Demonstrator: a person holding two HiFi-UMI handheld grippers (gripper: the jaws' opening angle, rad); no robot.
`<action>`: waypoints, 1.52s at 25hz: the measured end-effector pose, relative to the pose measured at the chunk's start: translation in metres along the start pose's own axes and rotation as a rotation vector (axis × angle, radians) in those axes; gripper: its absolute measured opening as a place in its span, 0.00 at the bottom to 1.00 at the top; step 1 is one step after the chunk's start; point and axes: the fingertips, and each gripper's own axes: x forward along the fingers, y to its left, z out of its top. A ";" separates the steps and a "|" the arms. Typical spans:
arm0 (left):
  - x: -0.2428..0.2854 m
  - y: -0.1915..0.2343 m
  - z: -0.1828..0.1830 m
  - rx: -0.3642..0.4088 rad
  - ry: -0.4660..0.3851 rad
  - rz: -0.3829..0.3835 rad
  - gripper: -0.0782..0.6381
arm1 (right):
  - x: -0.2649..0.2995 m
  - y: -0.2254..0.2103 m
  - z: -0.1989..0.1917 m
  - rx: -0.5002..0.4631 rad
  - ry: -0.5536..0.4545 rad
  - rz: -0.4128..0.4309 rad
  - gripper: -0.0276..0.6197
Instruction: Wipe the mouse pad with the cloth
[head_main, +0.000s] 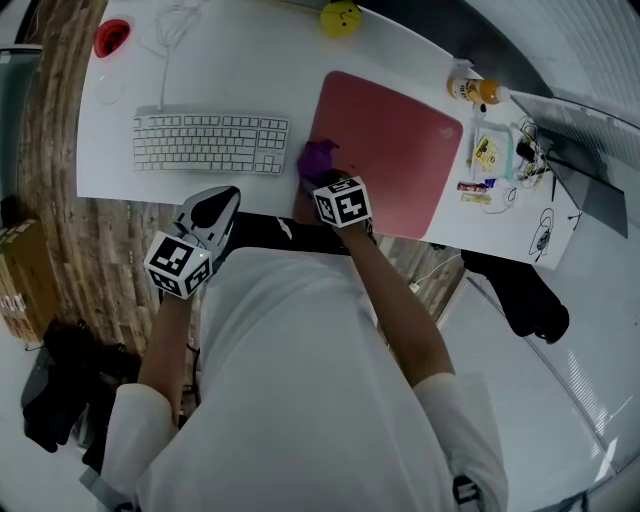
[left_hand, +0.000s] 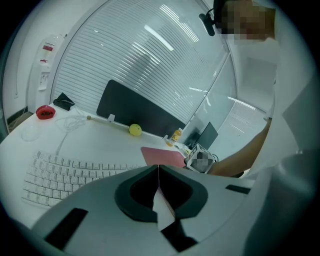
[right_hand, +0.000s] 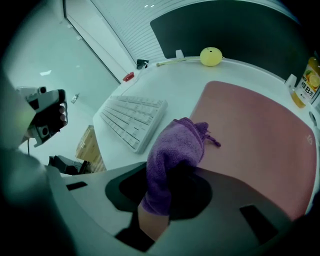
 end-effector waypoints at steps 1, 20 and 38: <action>0.001 0.000 0.001 0.005 0.000 -0.003 0.14 | -0.002 0.003 0.005 -0.006 -0.011 0.011 0.23; 0.036 -0.053 -0.001 0.000 0.018 0.054 0.14 | -0.013 -0.083 0.024 0.011 -0.081 0.010 0.23; 0.101 -0.125 0.003 0.052 0.077 0.033 0.14 | -0.063 -0.190 -0.034 0.104 -0.113 -0.012 0.23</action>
